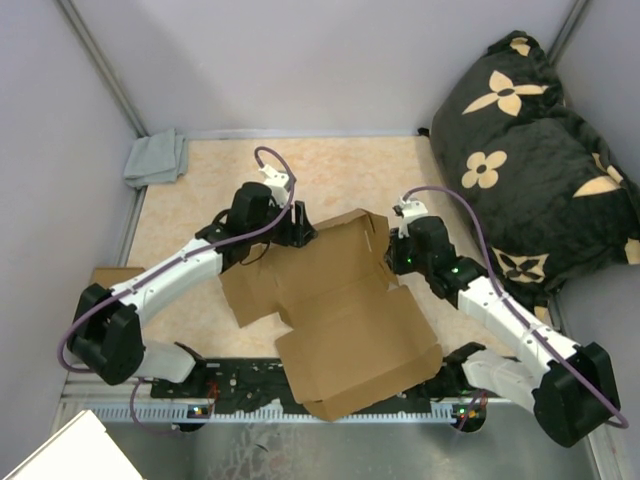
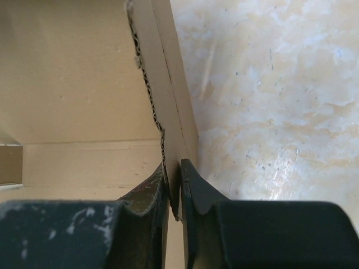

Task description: Fold the paper box

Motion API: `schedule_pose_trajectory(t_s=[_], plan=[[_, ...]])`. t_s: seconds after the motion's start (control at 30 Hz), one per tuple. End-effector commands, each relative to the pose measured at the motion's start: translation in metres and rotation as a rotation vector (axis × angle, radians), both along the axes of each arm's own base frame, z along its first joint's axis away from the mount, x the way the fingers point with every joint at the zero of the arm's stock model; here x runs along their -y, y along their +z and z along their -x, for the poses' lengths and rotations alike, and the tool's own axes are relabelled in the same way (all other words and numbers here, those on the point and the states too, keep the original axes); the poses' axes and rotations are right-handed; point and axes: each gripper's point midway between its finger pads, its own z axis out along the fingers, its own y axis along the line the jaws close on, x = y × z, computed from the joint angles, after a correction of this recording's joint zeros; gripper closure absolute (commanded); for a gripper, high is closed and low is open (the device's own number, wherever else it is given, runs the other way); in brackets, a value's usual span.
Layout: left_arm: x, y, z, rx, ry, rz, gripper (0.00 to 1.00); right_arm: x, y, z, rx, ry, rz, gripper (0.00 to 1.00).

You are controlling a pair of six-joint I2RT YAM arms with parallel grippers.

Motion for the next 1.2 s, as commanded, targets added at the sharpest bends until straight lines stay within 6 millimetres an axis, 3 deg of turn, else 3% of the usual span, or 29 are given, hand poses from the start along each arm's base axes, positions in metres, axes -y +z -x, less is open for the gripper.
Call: schedule_pose_trajectory(t_s=[0.0, 0.13, 0.23, 0.33, 0.47, 0.7, 0.9, 1.03, 1.17], plan=[[0.007, -0.002, 0.018, -0.033, -0.045, 0.025, 0.35, 0.004, -0.017, 0.021, -0.083, -0.01, 0.007, 0.86], [0.01, -0.003, 0.025, -0.043, -0.064, 0.033, 0.35, -0.001, -0.019, 0.032, -0.103, 0.02, -0.032, 0.73], [0.015, -0.003, 0.032, -0.048, -0.082, 0.038, 0.35, -0.004, -0.012, 0.035, -0.091, 0.027, -0.071, 0.54], [0.018, 0.0, 0.038, -0.045, -0.095, 0.044, 0.36, -0.003, -0.004, 0.035, -0.073, 0.022, -0.076, 0.46], [0.023, 0.008, 0.044, -0.033, -0.114, 0.067, 0.37, -0.001, 0.004, 0.032, -0.037, 0.011, -0.076, 0.44], [0.032, 0.008, 0.055, -0.046, -0.154, 0.077, 0.43, 0.007, -0.001, 0.026, -0.05, -0.032, -0.032, 0.44], [0.035, 0.017, 0.065, -0.039, -0.174, 0.09, 0.47, 0.005, 0.02, 0.027, -0.009, -0.009, -0.055, 0.38], [0.036, 0.013, 0.071, -0.049, -0.185, 0.078, 0.49, 0.009, 0.032, 0.026, 0.028, -0.02, -0.056, 0.36], [0.035, -0.003, 0.071, -0.068, -0.178, 0.029, 0.51, 0.012, 0.025, 0.024, 0.012, -0.029, -0.023, 0.36]])
